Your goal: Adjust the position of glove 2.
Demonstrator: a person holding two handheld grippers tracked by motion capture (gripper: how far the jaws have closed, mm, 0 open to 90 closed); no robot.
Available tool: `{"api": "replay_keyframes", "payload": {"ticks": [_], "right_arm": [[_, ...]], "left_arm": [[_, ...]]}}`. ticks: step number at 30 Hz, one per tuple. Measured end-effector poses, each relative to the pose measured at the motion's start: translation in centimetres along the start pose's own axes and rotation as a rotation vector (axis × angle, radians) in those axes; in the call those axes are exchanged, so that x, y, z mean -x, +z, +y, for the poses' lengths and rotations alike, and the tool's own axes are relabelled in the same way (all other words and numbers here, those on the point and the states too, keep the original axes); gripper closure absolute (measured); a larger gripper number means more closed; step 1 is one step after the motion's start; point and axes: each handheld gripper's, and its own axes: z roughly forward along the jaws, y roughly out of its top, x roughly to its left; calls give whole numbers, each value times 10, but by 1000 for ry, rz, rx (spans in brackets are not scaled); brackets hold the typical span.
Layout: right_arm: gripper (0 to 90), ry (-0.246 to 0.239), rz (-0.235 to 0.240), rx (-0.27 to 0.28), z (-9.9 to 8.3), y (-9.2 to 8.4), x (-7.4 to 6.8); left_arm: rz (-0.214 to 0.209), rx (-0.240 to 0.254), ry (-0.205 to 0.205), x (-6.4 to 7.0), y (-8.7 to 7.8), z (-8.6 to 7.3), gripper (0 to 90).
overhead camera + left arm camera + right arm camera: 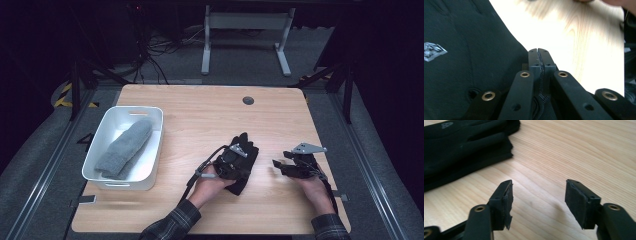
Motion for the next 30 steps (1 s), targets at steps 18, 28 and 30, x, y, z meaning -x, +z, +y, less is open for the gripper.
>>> {"api": "replay_keyframes", "payload": {"ticks": [18,28,30], "right_arm": [[317,4,-24,-28,-5,8,3],[288,8,-24,-26,-6,9,3],[275,10,-26,-28,-6,9,3]], "left_arm": [[79,-91,26,-3,-24,-29,899],[114,-98,32,-7,-41,-41,899],[117,-93,40,-6,-41,-40,898]]}}
